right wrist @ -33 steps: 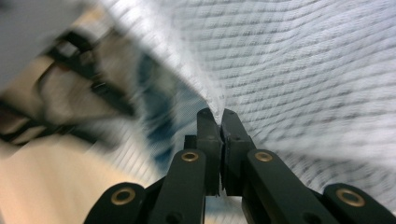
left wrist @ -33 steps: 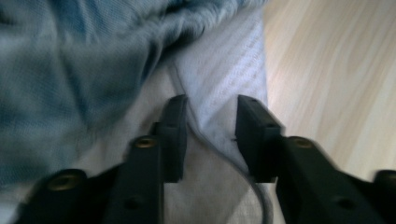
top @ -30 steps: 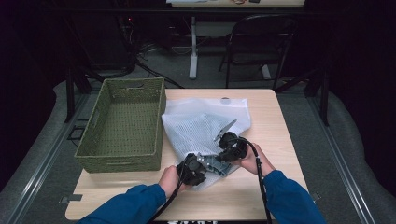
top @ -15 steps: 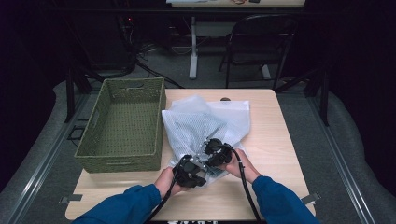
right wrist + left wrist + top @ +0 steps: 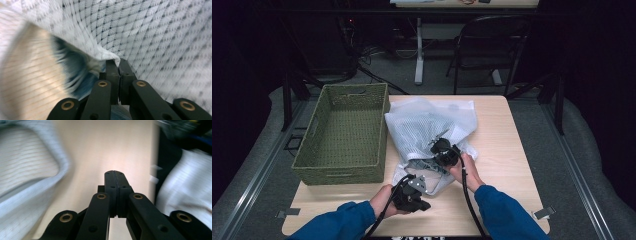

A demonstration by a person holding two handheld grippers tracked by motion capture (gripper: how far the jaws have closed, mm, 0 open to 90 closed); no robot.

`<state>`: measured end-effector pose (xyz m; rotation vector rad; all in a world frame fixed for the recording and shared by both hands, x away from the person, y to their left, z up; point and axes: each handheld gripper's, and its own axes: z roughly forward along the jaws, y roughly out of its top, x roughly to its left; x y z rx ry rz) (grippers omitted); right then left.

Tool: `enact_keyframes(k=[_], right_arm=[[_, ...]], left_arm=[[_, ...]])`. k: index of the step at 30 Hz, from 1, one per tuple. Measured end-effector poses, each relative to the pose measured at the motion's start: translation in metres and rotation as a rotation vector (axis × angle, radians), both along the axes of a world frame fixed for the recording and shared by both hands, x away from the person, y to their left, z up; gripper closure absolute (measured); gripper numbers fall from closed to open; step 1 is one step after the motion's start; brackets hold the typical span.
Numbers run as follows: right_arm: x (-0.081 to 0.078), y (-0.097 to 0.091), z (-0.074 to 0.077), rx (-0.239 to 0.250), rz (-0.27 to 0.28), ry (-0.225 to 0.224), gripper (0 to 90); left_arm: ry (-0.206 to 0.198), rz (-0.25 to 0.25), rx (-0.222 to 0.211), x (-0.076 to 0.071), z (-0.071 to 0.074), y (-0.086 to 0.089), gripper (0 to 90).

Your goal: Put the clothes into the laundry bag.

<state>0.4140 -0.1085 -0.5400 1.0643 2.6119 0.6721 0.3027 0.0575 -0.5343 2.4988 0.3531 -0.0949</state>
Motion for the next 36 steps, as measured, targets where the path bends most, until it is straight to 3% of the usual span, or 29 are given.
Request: enact_keyframes(k=[1, 2, 3, 5, 6, 7, 8, 9, 12, 13, 14, 15, 16, 17, 18, 19, 23, 27, 28, 31, 34, 36], right_arm=[[0.0, -0.004, 0.004, 0.023, -0.003, 0.007, 89.4], [0.0, -0.007, 0.008, 0.064, 0.003, 0.033, 89.3], [-0.002, -0.009, 0.012, 0.091, 0.007, 0.044, 89.2], [-0.007, -0.011, 0.022, 0.101, 0.018, 0.039, 89.1], [-0.01, -0.012, 0.027, 0.113, 0.012, 0.039, 89.0], [-0.011, -0.013, 0.029, 0.115, 0.016, 0.026, 89.0], [-0.012, -0.014, 0.032, 0.104, 0.018, 0.016, 88.9], [-0.013, -0.016, 0.033, 0.118, 0.013, 0.019, 88.9], [-0.012, -0.021, 0.034, 0.121, 0.01, 0.031, 88.7], [-0.012, -0.022, 0.034, 0.128, 0.008, 0.039, 88.7], [-0.012, -0.023, 0.034, 0.119, 0.012, 0.049, 88.6], [-0.012, -0.024, 0.033, 0.113, 0.016, 0.05, 88.6], [-0.012, -0.026, 0.033, 0.118, 0.017, 0.051, 88.6], [-0.012, -0.027, 0.032, 0.118, 0.021, 0.063, 88.5], [-0.013, -0.028, 0.032, 0.11, 0.021, 0.064, 88.5], [-0.012, -0.031, 0.031, 0.114, 0.026, 0.067, 88.5], [-0.013, -0.035, 0.029, 0.109, 0.08, 0.117, 88.2], [-0.023, -0.034, 0.03, 0.111, 0.167, 0.149, 87.9], [-0.025, -0.033, 0.03, 0.117, 0.198, 0.161, 87.6], [-0.032, -0.024, 0.027, 0.11, 0.268, 0.179, 87.0], [-0.039, -0.013, 0.023, 0.111, 0.324, 0.185, 86.7], [-0.042, -0.007, 0.017, 0.103, 0.35, 0.185, 86.7]], left_arm=[[-0.001, 0.032, -0.022, 0.005, 0.0, 0.001, 89.8], [-0.022, 0.099, -0.032, 0.011, 0.002, 0.001, 83.2], [-0.014, 0.122, -0.049, 0.016, 0.002, 0.0, 80.0], [-0.041, 0.227, -0.054, 0.024, 0.002, -0.008, 67.3], [-0.037, 0.232, -0.063, 0.027, 0.001, -0.011, 61.6], [-0.06, 0.255, -0.039, 0.029, 0.0, -0.016, 57.8], [-0.058, 0.273, -0.056, 0.03, -0.003, -0.021, 54.8], [-0.067, 0.292, -0.041, 0.032, -0.006, -0.026, 55.0], [-0.064, 0.302, -0.025, 0.037, -0.015, -0.042, 56.6], [-0.045, 0.298, -0.027, 0.039, -0.019, -0.047, 59.1], [-0.055, 0.304, -0.015, 0.04, -0.023, -0.051, 61.3], [-0.069, 0.317, -0.013, 0.04, -0.026, -0.053, 65.9], [-0.051, 0.311, -0.014, 0.041, -0.029, -0.055, 73.2], [-0.058, 0.327, -0.024, 0.041, -0.031, -0.055, 77.7], [-0.052, 0.317, -0.03, 0.041, -0.031, -0.054, 85.8], [-0.035, 0.294, -0.033, 0.042, -0.031, -0.054, 87.8], [-0.018, 0.228, -0.032, 0.04, -0.027, -0.043, 89.0], [0.015, 0.14, 0.002, 0.037, -0.016, -0.017, 89.0], [-0.001, 0.142, 0.021, 0.036, -0.015, -0.011, 88.9], [0.003, 0.156, 0.033, 0.035, -0.012, 0.007, 88.8], [-0.009, 0.183, 0.051, 0.037, -0.013, 0.016, 87.2], [-0.003, 0.199, 0.049, 0.04, -0.014, 0.013, 73.4]])
